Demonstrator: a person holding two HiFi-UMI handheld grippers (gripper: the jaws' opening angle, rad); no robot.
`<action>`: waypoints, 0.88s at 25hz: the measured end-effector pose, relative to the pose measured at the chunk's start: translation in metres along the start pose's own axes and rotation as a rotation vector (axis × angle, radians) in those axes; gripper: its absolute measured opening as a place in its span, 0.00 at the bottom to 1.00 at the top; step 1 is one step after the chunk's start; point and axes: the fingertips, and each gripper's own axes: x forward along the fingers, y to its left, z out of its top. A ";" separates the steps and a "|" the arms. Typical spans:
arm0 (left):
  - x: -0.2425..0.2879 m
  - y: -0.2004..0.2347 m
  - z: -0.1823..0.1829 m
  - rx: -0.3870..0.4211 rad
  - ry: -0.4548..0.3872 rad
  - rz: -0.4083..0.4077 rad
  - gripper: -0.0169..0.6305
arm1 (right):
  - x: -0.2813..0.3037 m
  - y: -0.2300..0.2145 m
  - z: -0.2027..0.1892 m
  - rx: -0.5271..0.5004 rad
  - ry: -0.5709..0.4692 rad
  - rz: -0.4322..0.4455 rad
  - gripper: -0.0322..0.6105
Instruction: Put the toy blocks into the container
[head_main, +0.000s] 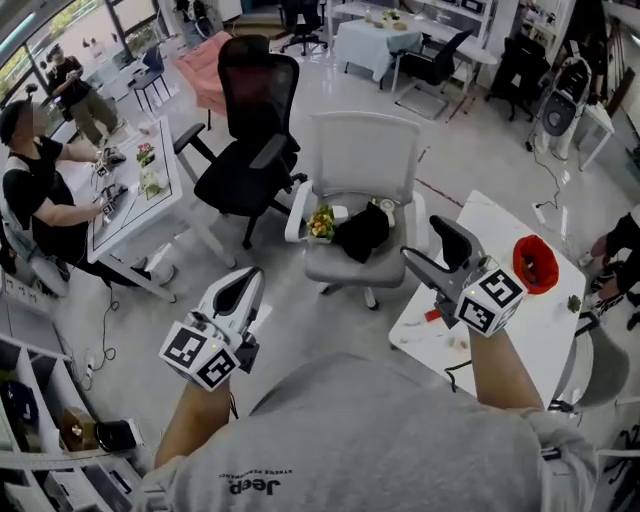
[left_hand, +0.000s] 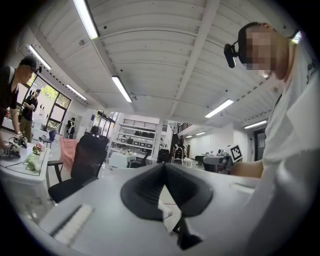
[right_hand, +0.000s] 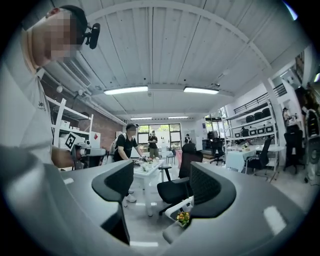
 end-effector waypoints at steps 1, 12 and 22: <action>0.004 0.003 0.001 0.004 0.009 -0.027 0.12 | -0.001 0.000 0.000 0.003 0.000 -0.027 0.56; 0.119 -0.070 -0.047 0.039 0.130 -0.389 0.12 | -0.100 -0.055 -0.036 0.036 0.031 -0.351 0.56; 0.226 -0.218 -0.152 0.059 0.277 -0.673 0.12 | -0.245 -0.117 -0.164 0.204 0.183 -0.603 0.56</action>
